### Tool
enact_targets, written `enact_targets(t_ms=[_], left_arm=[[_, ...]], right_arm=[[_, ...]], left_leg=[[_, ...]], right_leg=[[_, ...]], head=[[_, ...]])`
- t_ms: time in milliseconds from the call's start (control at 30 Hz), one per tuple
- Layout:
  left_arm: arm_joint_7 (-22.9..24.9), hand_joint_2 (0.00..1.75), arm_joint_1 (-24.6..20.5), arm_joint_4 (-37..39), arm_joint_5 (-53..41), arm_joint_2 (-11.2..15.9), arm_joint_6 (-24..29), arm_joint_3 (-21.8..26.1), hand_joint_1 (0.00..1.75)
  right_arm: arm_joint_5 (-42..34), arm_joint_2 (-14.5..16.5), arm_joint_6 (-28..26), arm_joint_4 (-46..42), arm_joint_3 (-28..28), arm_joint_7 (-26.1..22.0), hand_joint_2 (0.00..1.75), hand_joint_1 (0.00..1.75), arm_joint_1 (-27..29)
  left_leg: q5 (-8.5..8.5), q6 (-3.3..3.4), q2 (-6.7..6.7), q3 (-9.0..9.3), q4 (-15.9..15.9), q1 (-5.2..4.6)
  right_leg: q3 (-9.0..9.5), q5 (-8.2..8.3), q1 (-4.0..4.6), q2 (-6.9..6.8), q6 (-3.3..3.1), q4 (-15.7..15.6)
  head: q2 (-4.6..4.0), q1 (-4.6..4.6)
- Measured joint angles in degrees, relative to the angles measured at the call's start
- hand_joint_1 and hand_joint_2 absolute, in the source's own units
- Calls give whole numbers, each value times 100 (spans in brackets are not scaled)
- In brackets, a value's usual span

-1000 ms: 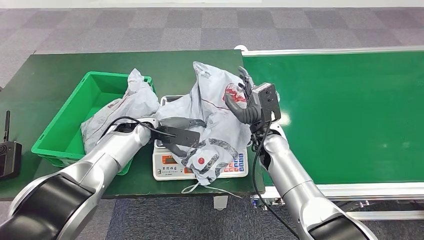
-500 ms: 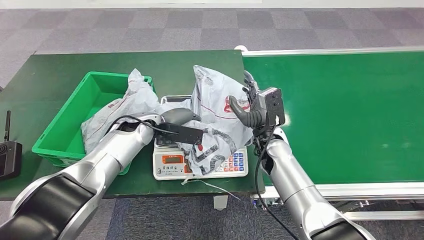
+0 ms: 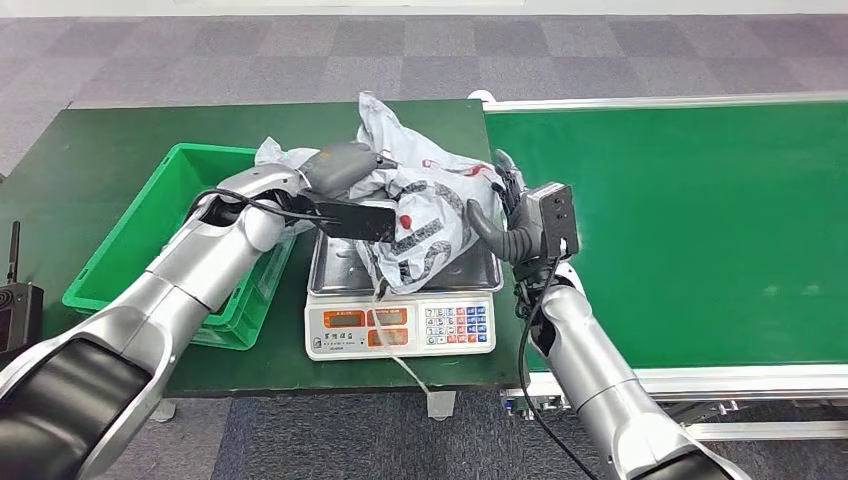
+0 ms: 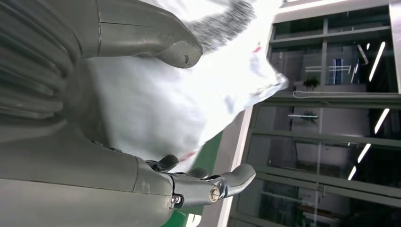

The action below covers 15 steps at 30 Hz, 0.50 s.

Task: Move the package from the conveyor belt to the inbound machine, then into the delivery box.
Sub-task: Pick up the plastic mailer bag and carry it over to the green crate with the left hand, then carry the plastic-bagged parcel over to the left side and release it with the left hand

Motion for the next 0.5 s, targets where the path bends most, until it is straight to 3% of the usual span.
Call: enact_targets(t_ms=[233,500], left_arm=[[377,175,14,18,-218,473,782,-16,175],[867,175,195,636,-536,1310,1894,413,175]], right_arm=[[144,-32,-42,-177,-25,100,175,0,98],[297,-119,-108,-187,-70,126,175,0,73]], left_leg=[[0,0,10,1,0,0],[2,-5,26,1,-7,1]], right_leg=[[0,0,0,6,0,2],[-10,-3,1,21,-5,7]], head=[[0,1],[0,0]])
